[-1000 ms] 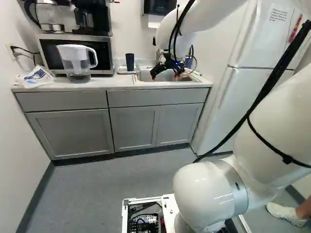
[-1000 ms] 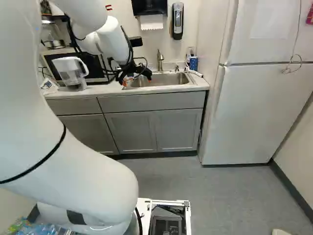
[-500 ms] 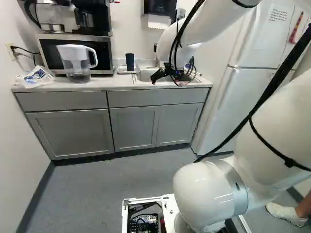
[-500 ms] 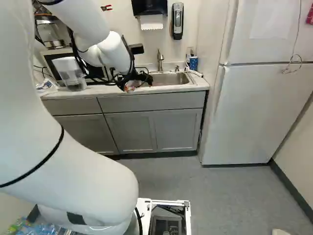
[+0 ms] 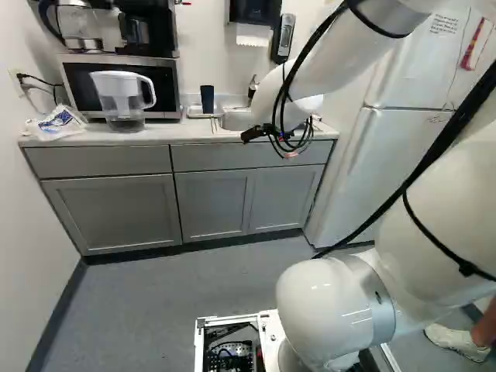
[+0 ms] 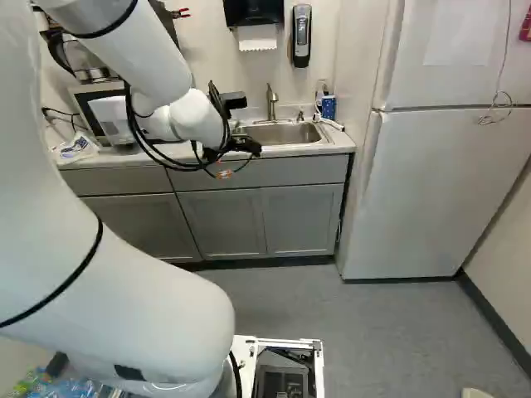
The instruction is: Rinse the cup and place it in the tray
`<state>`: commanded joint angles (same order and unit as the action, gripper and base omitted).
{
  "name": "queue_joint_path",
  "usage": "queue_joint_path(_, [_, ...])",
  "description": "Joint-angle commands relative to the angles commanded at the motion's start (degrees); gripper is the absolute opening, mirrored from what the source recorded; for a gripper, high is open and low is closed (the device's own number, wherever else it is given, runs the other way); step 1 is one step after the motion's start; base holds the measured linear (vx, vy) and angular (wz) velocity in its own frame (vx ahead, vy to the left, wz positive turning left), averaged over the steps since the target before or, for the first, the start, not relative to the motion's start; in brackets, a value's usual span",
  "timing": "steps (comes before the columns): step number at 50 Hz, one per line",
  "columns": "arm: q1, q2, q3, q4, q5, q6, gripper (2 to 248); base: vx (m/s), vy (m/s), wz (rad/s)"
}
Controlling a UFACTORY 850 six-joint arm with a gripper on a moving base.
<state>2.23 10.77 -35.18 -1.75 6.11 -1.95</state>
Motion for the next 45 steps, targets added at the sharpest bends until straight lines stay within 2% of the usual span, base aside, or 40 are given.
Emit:
queue_joint_path(27, [-0.91,2.13,12.29,0.71,17.87,0.79,247,0.0,0.0,0.0])
queue_joint_path(45, [-1.38,3.23,18.65,1.08,27.12,1.21,247,0.0,0.0,0.0])
